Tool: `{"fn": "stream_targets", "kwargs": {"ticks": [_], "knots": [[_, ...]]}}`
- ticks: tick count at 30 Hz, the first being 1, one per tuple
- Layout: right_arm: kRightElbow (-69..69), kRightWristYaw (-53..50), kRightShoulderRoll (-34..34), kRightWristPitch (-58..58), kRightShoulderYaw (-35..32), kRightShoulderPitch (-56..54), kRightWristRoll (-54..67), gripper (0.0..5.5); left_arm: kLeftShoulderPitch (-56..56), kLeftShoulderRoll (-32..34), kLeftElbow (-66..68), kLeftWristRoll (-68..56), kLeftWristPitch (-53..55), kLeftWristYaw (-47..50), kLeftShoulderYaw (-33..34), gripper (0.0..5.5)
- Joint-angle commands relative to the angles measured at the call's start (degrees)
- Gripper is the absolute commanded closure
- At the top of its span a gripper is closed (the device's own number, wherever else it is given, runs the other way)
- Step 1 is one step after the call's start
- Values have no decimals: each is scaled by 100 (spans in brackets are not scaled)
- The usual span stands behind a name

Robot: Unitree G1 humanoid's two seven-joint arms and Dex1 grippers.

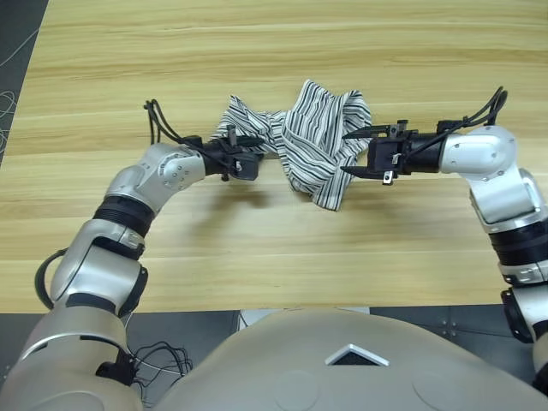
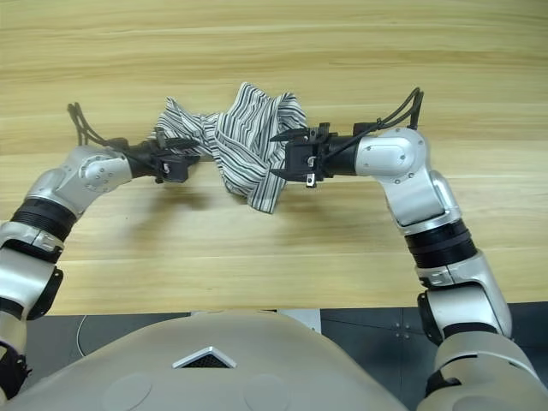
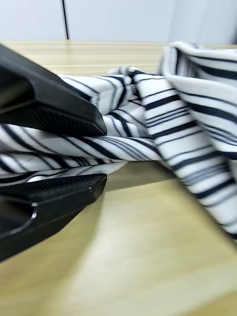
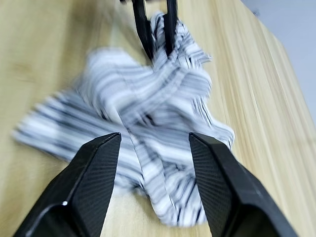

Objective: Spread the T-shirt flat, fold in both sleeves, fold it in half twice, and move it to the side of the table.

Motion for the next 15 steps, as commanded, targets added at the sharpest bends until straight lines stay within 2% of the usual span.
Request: {"fn": "stream_targets", "kwargs": {"ticks": [1, 6, 11, 15], "knots": [[885, -785, 974, 84, -215, -598, 145, 294, 504, 228, 432, 429, 105, -272, -239, 404], [1314, -778, 2011, 754, -388, -707, 1004, 294, 721, 205, -101, 163, -3, -527, -193, 404], [505, -333, 2311, 2066, -579, -365, 2188, 294, 874, 196, -290, 144, 57, -586, -145, 404], [169, -400, 2318, 2697, -450, -126, 2373, 294, 915, 181, -364, 123, 122, -588, -133, 404]]}}
